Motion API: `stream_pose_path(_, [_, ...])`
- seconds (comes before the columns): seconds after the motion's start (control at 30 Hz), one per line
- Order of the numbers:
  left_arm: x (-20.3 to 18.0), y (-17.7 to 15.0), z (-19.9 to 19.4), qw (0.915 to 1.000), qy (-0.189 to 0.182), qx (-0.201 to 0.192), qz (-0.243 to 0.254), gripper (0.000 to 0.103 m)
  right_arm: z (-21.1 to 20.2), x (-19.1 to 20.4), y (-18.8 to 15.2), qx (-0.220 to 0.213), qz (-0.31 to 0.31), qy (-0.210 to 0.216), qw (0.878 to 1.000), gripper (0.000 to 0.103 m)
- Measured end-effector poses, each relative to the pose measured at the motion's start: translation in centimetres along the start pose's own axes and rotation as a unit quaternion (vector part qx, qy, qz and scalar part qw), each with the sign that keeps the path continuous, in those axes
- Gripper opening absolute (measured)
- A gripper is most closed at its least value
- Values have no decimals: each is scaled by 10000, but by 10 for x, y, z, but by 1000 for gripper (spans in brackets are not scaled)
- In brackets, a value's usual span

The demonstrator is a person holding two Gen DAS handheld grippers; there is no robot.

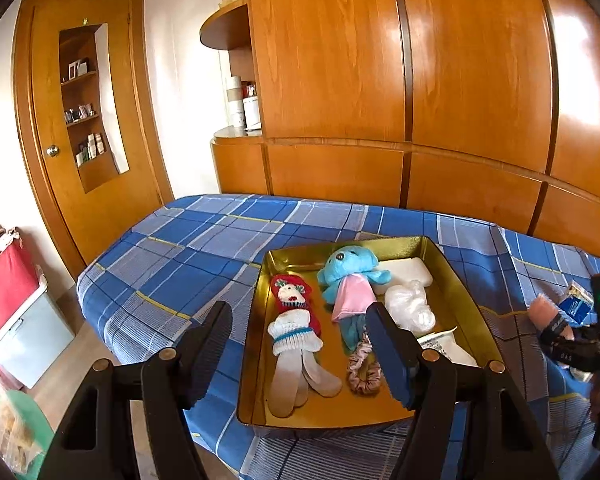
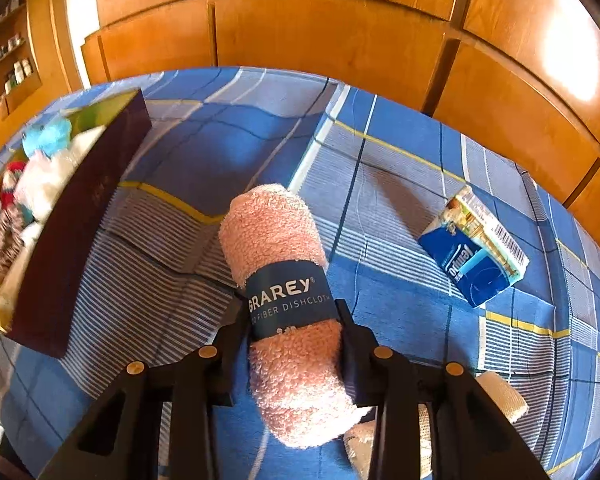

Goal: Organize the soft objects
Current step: 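Carry the pink dishcloth over the gold tray with the right gripper, then lower the pink dishcloth into the tray and open the right gripper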

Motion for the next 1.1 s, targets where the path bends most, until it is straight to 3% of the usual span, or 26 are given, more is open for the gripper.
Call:
stream_pose_path(0.17, [1, -8, 7, 9999, -28, 125, -31, 70, -25, 18, 16, -302, -19, 291, 9991, 36])
stream_pose_path(0.37, [11, -14, 13, 9996, 15, 229, -170, 70, -52, 85, 43, -511, -401, 1209, 9905, 36])
stream_pose_path(0.6, [36, -21, 20, 9980, 241, 365, -445, 70, -47, 178, 63, -200, -825, 2096, 9741, 36])
stream_pose_path(0.87, [59, -26, 27, 9959, 354, 457, -701, 70, -5, 242, 52, 287, -1062, 1902, 9756, 36])
stream_pose_path(1.1, [63, -29, 32, 9952, 313, 533, -755, 70, 17, 251, 43, 458, -1148, 1836, 9752, 40])
Point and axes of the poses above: each gripper's, at about its wrist camera, not at the fingertips, and z roughly the way its jaws point, x to its left, y to its top, the point moved 3 cm from there along z, roughly the way its jaws point, and after that the axes turned 4 degrees about y, right-handed, at the moved point
